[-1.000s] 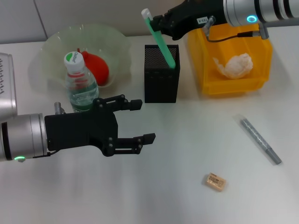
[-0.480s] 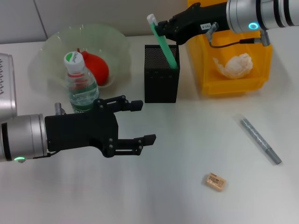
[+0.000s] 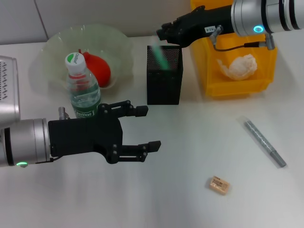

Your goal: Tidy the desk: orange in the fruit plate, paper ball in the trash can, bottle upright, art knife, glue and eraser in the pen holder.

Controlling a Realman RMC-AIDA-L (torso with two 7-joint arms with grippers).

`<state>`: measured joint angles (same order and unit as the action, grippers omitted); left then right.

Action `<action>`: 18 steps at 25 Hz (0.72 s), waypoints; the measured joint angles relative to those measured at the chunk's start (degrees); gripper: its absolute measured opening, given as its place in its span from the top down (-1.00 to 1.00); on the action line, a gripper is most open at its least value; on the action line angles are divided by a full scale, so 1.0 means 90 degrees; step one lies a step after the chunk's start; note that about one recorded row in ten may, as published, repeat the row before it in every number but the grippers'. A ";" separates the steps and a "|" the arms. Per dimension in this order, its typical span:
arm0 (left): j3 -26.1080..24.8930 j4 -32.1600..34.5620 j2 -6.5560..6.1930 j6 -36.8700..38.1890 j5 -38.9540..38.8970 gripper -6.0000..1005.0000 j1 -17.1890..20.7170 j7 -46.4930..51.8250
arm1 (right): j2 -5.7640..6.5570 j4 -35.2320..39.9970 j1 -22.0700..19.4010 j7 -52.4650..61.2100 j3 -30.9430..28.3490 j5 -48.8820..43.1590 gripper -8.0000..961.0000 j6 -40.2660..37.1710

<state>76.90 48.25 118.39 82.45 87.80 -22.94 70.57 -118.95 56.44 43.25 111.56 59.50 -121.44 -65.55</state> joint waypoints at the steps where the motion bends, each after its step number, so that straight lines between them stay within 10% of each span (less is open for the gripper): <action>1: 0.0000 0.0000 -0.0001 0.0000 0.0000 -0.65 0.0000 0.0000 | -0.0001 0.0021 -0.0044 -0.0016 0.0000 0.0094 0.81 0.0009; 11: 0.0000 0.0001 -0.0010 -0.0004 0.0000 -0.65 -0.0001 0.0035 | 0.0002 0.0165 -0.0161 -0.0024 -0.0009 0.0160 0.09 0.0068; 18: -0.0017 0.0008 -0.0010 -0.0002 0.0000 -0.65 0.0006 0.0036 | -0.0001 0.0645 -0.0473 0.0005 -0.0036 0.0195 0.04 0.0023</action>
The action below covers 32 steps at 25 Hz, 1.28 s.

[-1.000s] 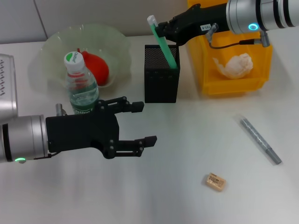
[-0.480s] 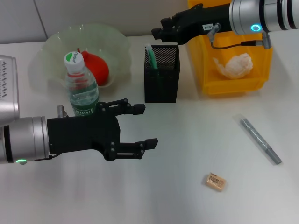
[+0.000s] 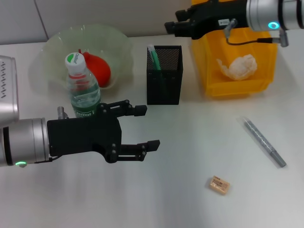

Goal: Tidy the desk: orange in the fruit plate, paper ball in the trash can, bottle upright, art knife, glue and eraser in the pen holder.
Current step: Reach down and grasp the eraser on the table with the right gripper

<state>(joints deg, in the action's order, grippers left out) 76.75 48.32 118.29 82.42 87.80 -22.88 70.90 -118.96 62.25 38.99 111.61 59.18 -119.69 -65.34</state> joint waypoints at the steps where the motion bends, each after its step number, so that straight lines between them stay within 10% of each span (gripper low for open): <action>1: 0.0002 -0.0001 0.0000 0.0001 0.0000 -0.65 0.0000 0.0004 | -0.0002 0.0101 -0.0081 0.0000 0.0000 0.0042 0.03 -0.0037; 11: -0.0021 0.0002 -0.0007 0.0002 0.0000 -0.65 -0.0010 0.0027 | -0.0003 0.0927 -0.0886 0.0122 -0.0017 0.0369 -0.04 -0.0703; 13: -0.0021 0.0018 -0.0008 0.0002 0.0000 -0.65 -0.0013 0.0028 | -0.0003 0.1163 -0.1078 0.0296 -0.0022 0.0355 -0.42 -0.1047; 32: -0.0454 0.0021 -0.0050 0.0699 0.0000 -0.65 0.0120 -0.0096 | -0.0005 0.1923 -0.1393 0.1393 0.0299 -0.0958 -0.45 -0.2553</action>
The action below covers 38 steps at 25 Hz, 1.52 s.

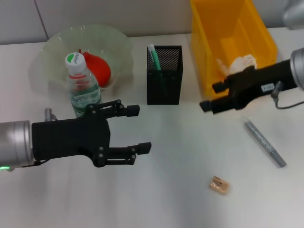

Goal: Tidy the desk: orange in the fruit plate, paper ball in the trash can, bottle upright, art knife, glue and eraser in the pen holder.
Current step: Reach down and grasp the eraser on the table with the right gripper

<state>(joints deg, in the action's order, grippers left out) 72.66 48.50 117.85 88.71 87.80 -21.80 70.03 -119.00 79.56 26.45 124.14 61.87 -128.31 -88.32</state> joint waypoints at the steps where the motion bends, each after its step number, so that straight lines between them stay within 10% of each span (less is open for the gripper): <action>1: -0.0069 0.0003 -0.0001 0.0090 0.0000 -0.65 0.0044 -0.0030 | -0.0007 0.0224 0.0007 0.0249 0.0231 -0.0269 -0.45 -0.0191; 21: -0.0095 0.0032 0.0018 0.0134 0.0000 -0.65 0.0089 -0.0092 | -0.0017 0.1302 0.0667 0.2110 0.1567 -0.2121 -0.45 -0.1992; 38: -0.0096 0.0005 0.0031 0.0133 0.0000 -0.65 0.0099 -0.0116 | -0.0039 0.0326 0.1121 0.2335 0.2743 -0.2242 -0.45 -0.1779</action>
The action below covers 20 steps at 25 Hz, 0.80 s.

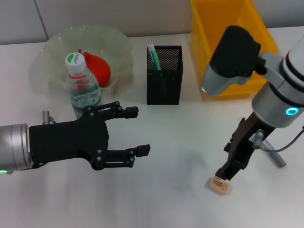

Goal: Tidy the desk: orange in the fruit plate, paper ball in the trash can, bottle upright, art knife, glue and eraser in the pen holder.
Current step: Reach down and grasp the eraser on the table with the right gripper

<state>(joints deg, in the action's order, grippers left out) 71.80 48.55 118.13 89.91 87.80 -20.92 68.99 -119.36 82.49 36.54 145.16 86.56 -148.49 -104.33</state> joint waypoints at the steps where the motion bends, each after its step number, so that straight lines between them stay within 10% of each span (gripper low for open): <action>1: 0.0000 0.0000 0.0000 0.0000 0.0000 -0.65 0.0000 0.0000 | 0.0000 0.0000 0.0000 0.0000 0.0000 0.0000 -0.45 0.0000; 20: 0.0000 -0.0014 -0.0001 -0.0017 0.0000 -0.65 0.0000 0.0000 | -0.0020 -0.0426 0.0076 0.0199 0.0832 -0.0019 -0.44 0.0356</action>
<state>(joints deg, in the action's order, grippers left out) 71.80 48.42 118.12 89.75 87.80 -20.91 68.99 -119.54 78.66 37.23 146.95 94.04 -148.66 -101.13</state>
